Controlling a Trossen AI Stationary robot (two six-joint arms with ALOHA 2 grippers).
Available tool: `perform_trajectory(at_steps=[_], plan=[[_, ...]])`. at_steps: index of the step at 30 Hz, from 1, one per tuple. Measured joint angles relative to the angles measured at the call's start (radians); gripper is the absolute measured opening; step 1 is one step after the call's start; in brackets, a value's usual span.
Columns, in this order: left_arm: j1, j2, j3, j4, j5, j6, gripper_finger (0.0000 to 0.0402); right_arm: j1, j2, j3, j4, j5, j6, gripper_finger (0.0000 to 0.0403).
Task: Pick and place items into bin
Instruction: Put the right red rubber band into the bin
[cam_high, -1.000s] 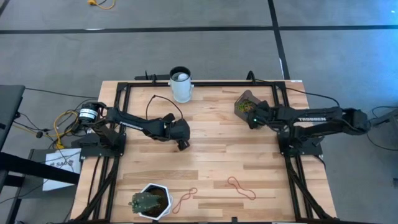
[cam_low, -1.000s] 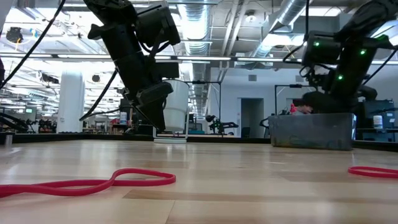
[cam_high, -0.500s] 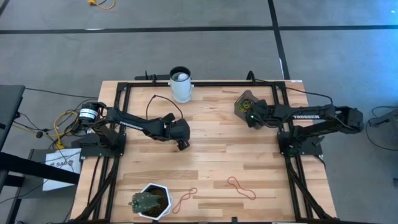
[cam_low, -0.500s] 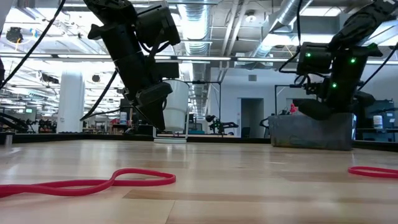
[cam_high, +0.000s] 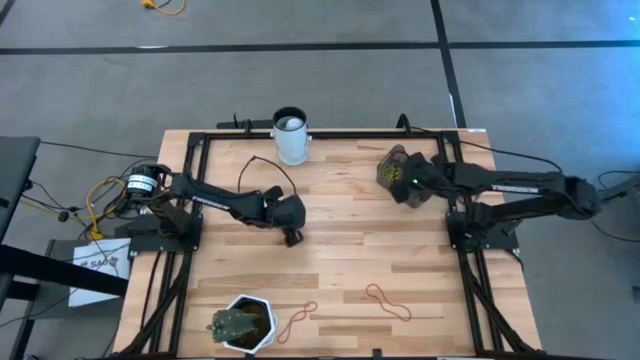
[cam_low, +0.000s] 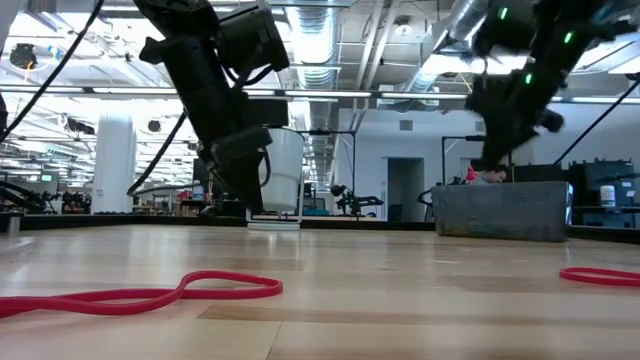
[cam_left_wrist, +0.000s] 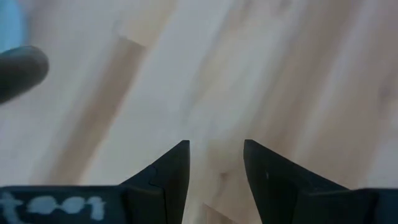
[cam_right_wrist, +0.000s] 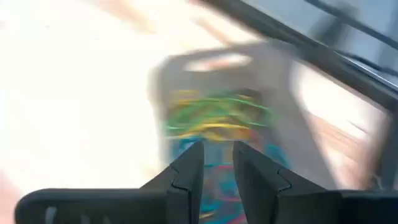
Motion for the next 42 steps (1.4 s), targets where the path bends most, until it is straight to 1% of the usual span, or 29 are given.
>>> perform_trajectory(at_steps=[3, 6, 9, 11, 14, 16, 18, 20, 22, 24, 25, 28, 32, 35, 38, 42], plan=[[-0.011, 0.000, 0.000, 0.000, 0.055, 0.026, 0.0141, 0.098, -0.058, 0.033, 0.006, -0.104, -0.096, 0.0081], [-0.022, -0.002, 0.000, 0.002, 0.127, 0.059, 0.0141, 0.233, -0.112, 0.042, 0.065, -0.236, -0.116, 0.0081], [-0.038, -0.003, 0.000, 0.039, 0.222, 0.105, 0.0141, 0.401, -0.133, 0.042, 0.133, -0.358, -0.116, 0.0081], [-0.056, -0.003, 0.000, 0.087, 0.284, 0.160, 0.0141, 0.530, -0.130, 0.035, 0.170, -0.388, -0.116, 0.0081], [-0.094, -0.003, 0.000, 0.177, 0.359, 0.235, 0.0141, 0.724, -0.088, 0.005, 0.291, -0.389, -0.116, 0.0082], [-0.121, -0.003, 0.000, 0.244, 0.407, 0.278, 0.0141, 0.832, -0.041, -0.028, 0.409, -0.370, -0.111, 0.0082], [-0.150, -0.003, 0.000, 0.288, 0.443, 0.313, 0.0141, 0.920, 0.025, -0.049, 0.523, -0.288, -0.065, 0.0082], [-0.175, -0.003, 0.000, 0.308, 0.457, 0.337, 0.0141, 0.985, 0.109, -0.051, 0.564, -0.157, -0.004, 0.0082], [-0.196, -0.003, 0.000, 0.313, 0.452, 0.343, 0.0141, 1.023, 0.193, -0.052, 0.568, -0.043, 0.049, 0.0082], [-0.213, -0.003, 0.000, 0.316, 0.428, 0.341, 0.0141, 1.037, 0.287, -0.052, 0.568, 0.022, 0.119, 0.0082], [-0.220, -0.003, 0.000, 0.317, 0.412, 0.335, 0.0141, 1.037, 0.332, -0.052, 0.568, 0.038, 0.160, 0.0082], [-0.241, -0.003, 0.000, 0.312, 0.367, 0.307, 0.0141, 1.034, 0.457, -0.045, 0.599, 0.020, 0.243, 0.0082], [-0.260, -0.003, 0.000, 0.312, 0.353, 0.299, 0.0141, 1.036, 0.576, 0.021, 0.609, -0.041, 0.259, 0.0082], [-0.267, -0.003, 0.000, 0.310, 0.353, 0.292, 0.0141, 1.036, 0.627, 0.080, 0.590, -0.072, 0.247, 0.0082], [-0.267, -0.003, 0.000, 0.306, 0.352, 0.273, 0.0141, 1.036, 0.665, 0.123, 0.536, -0.071, 0.247, 0.0082], [-0.267, -0.003, 0.000, 0.306, 0.350, 0.261, 0.0141, 1.036, 0.714, 0.136, 0.481, -0.068, 0.260, 0.0082]])
